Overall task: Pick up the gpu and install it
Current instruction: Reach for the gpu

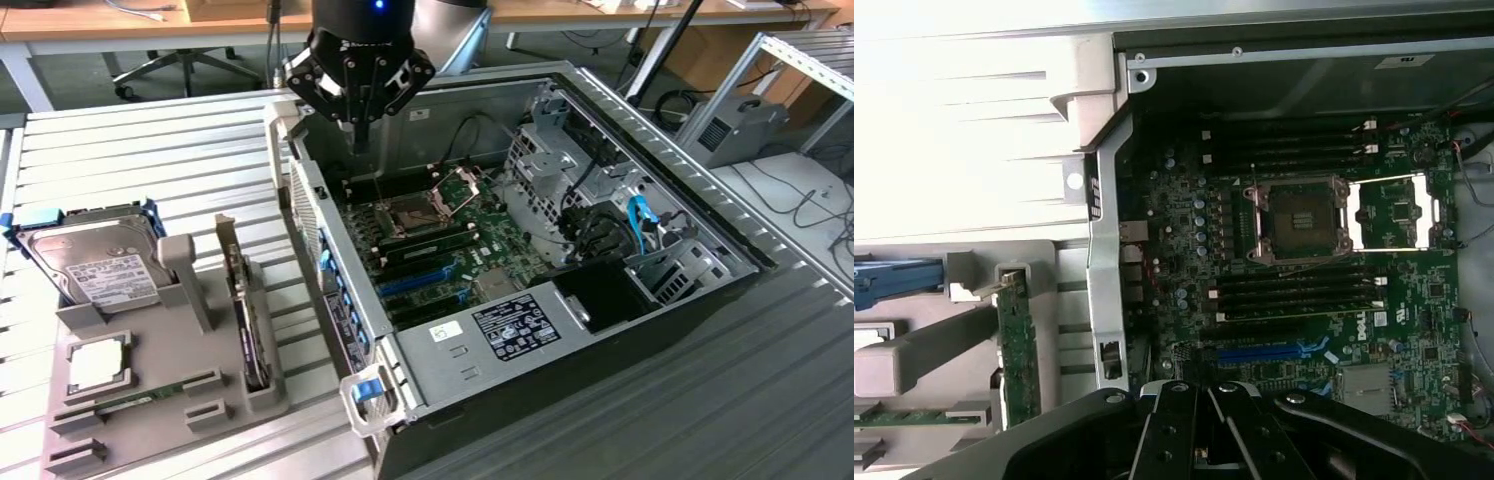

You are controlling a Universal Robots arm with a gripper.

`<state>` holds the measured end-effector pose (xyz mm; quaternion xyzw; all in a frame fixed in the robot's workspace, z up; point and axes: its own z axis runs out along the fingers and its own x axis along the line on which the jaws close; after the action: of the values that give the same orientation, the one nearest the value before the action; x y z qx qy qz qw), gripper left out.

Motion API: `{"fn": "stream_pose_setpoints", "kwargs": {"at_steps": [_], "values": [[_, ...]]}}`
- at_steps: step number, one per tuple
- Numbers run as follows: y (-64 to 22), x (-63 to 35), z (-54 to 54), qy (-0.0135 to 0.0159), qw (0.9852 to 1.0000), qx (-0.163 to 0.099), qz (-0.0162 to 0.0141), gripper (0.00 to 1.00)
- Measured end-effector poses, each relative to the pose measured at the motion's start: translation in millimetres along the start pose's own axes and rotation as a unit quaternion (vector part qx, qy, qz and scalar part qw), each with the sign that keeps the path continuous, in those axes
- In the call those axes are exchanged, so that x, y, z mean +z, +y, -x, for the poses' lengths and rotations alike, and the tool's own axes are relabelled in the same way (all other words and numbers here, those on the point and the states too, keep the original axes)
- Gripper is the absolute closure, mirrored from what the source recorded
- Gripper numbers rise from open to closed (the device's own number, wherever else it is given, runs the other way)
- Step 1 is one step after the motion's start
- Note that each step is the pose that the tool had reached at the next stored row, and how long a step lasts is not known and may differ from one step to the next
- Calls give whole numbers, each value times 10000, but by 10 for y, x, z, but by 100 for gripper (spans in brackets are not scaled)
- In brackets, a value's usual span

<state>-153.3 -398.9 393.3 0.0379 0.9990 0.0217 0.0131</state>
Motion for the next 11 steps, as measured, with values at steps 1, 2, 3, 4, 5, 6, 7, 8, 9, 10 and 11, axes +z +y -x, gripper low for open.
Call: {"fn": "stream_pose_setpoints", "kwargs": {"at_steps": [1,2,3,4,5,6,7,8,9,10,11], "values": [[0,0,-5,0,10000,0,0,89],[-1,0,-9,0,10000,0,0,89],[-1,0,-12,0,10000,0,0,89],[-1,0,-16,0,10000,0,0,89],[-1,0,-19,0,10000,0,0,89],[-1,-1,-21,0,10000,0,0,89],[-2,-1,-24,0,10000,0,0,89],[-2,-1,-27,0,10000,0,0,89],[-2,-1,-30,0,10000,0,0,89],[-2,-1,-33,0,10000,0,0,89],[-3,-1,-35,0,10000,0,0,89]]}}
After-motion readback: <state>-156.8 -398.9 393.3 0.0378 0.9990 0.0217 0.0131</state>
